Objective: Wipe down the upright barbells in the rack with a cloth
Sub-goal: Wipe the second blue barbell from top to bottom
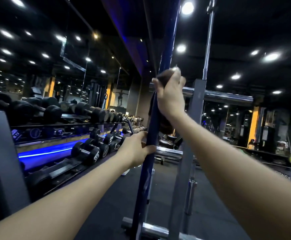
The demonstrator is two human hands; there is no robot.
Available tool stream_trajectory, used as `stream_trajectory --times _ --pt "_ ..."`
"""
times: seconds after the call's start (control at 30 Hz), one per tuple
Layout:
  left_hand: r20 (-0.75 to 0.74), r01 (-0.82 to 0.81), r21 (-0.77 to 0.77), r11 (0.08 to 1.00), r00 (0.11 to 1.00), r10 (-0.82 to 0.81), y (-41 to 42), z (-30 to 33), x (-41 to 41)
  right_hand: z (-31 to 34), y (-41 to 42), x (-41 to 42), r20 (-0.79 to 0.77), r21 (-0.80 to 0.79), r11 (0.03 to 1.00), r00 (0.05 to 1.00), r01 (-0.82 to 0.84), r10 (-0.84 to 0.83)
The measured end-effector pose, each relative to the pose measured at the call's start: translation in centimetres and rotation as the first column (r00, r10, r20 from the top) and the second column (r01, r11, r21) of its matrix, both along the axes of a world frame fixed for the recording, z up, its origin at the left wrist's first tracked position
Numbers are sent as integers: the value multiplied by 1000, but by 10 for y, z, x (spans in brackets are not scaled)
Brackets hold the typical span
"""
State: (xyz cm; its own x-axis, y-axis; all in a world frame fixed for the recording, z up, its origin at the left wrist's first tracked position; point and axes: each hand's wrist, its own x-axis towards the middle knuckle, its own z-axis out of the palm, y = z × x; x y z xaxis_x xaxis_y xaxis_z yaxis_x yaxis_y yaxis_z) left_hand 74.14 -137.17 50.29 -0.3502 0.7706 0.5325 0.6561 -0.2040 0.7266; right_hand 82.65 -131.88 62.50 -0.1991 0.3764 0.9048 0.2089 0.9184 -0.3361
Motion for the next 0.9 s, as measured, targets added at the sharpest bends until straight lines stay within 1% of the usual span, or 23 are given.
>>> stream_trajectory --times 0.1,0.17,0.23,0.27,0.37,0.43,0.5,0.57,0.63,0.67,0.73,0.77,0.87,0.9 --pt "14 -3 26 1000 1000 2 3 -3 -2 -62 1 3 50 -34 998 998 -47 49" --pt "23 -16 36 999 1000 15 1 -3 -1 -78 -1 9 111 -88 993 990 -73 83" --pt "40 -11 33 999 999 10 -2 0 2 -69 -4 12 162 -109 990 982 -86 103" --pt "40 -14 16 1000 999 14 -4 1 3 -58 -3 12 159 -107 990 981 -93 109" --pt "37 -17 1 1000 999 17 -5 2 5 -9 -2 5 50 -100 989 992 -107 113" --pt "39 -9 19 1000 999 8 -3 0 3 6 1 2 7 -99 988 993 -119 120" --pt "41 -24 18 1000 999 23 -1 -4 2 -12 2 3 -26 -82 982 986 -168 167" --pt "13 -33 24 999 999 32 1 -5 0 -53 7 5 -23 -85 977 980 -198 196" --pt "-29 -63 35 997 998 64 2 -4 -2 -88 10 10 72 -126 972 976 -196 206" --pt "-44 -87 36 996 995 88 2 -3 0 -94 13 12 121 -148 972 972 -183 202" --pt "-61 -105 48 993 992 108 -3 -1 6 -82 15 15 176 -153 970 961 -187 213" --pt "-55 -100 49 994 993 102 -4 -1 9 -70 15 15 169 -144 969 960 -202 225" --pt "28 -90 12 996 996 90 -7 -10 17 -15 11 9 83 -130 973 976 -189 201" --pt "31 -94 -14 995 995 94 -8 -17 17 -2 12 7 58 -126 976 981 -178 186"
